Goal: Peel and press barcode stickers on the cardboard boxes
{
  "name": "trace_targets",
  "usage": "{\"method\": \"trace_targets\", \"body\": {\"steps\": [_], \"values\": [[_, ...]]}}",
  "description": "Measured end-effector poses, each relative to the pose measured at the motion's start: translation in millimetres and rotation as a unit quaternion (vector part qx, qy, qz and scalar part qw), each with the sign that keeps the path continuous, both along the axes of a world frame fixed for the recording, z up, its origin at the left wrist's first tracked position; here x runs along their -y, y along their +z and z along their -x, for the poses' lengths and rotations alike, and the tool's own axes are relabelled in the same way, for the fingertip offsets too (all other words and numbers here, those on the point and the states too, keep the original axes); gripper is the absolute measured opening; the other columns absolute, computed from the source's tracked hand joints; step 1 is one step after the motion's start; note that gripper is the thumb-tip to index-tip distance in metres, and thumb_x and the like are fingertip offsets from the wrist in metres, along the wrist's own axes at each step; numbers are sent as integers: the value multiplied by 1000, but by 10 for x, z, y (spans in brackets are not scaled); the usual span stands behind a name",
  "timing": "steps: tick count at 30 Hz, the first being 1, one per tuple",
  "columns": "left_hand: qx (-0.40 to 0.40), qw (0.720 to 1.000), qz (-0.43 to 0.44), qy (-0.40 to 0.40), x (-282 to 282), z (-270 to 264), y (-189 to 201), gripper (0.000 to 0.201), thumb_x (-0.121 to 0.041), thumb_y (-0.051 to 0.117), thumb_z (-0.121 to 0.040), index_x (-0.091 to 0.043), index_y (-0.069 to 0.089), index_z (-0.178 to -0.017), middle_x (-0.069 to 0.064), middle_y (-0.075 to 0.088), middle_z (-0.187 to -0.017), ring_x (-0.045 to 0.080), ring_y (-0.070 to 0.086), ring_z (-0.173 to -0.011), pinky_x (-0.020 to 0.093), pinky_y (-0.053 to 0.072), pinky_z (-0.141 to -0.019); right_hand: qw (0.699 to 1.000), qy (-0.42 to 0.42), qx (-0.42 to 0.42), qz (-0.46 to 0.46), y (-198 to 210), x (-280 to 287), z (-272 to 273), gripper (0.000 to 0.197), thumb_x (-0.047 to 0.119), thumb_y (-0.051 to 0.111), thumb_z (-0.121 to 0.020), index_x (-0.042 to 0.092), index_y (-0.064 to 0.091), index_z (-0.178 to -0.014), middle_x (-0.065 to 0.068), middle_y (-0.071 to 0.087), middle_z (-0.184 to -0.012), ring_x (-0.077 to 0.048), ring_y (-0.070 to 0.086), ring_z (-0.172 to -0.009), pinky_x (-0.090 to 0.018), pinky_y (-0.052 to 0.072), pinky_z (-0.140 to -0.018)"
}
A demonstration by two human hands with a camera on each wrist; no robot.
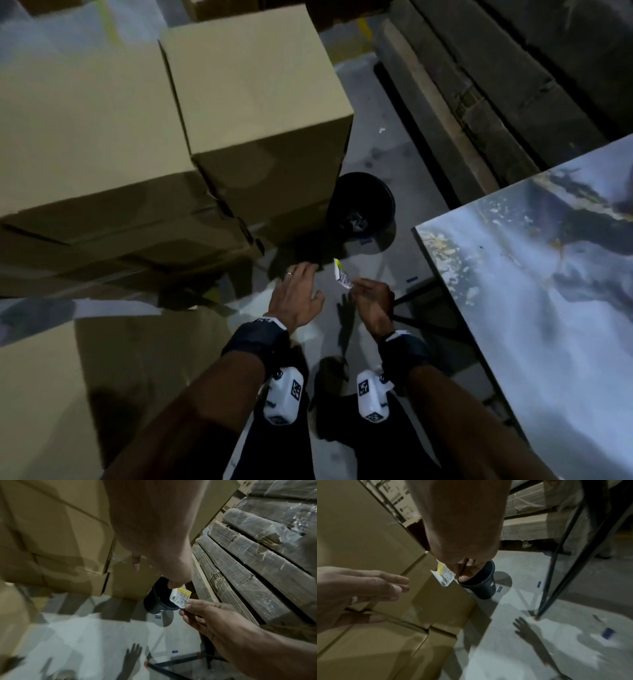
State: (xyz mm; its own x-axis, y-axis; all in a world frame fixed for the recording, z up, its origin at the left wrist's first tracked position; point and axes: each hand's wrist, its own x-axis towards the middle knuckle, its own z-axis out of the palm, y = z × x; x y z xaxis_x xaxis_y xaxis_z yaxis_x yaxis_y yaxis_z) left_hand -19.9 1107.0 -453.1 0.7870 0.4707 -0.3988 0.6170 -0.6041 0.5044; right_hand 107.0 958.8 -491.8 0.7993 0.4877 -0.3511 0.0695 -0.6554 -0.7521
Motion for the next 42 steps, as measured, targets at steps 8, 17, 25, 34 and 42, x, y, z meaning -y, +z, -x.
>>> {"method": "trace_targets", "body": {"steps": [8, 17, 25, 34, 42], "values": [[15, 1000, 8, -2, -151, -645, -1135, 68, -32, 60, -93, -14, 33, -153, 6, 36, -157, 27, 32, -143, 47, 36, -114, 991, -93, -47, -80, -1108, -331, -531, 17, 33, 74, -78, 47, 79, -86, -1, 79, -85, -25, 77, -82, -50, 61, -82], [62, 998, 5, -1, -435, -1243, -2169, 70, -29, 61, -89, -13, 35, -152, 5, 38, -153, 27, 31, -142, 45, 36, -112, 972, -190, -85, -108, -1876, -870, -1262, 9, 4, 82, -83, -3, 76, -84, 2, 72, -62, -14, 73, -67, -19, 59, -64], [32, 999, -9, 10, -598, -1450, -2761, 64, -31, 59, -89, -14, 39, -147, 12, 46, -143, 32, 38, -135, 47, 36, -111, 982, -135, 124, -46, -2640, -1144, -1748, 10, 3, 71, -87, 1, 81, -87, -20, 75, -82, -32, 71, -80, -22, 46, -64], [1, 1000, -13, -6, -586, -1602, -2888, 63, -32, 60, -91, -12, 39, -147, 21, 53, -137, 38, 48, -129, 42, 39, -109, 978, -98, 182, 4, -2966, -1150, -1943, 20, 18, 76, -90, 4, 81, -76, -20, 72, -71, -36, 71, -75, -27, 39, -66], [22, 999, -19, -19, -522, -1565, -2738, 69, -32, 61, -88, -16, 35, -150, 12, 46, -146, 35, 42, -133, 48, 37, -110, 959, -73, 266, -60, -2756, -1103, -1690, 9, -1, 68, -75, -2, 76, -73, -19, 70, -64, -28, 64, -64, -15, 27, -62]]}}
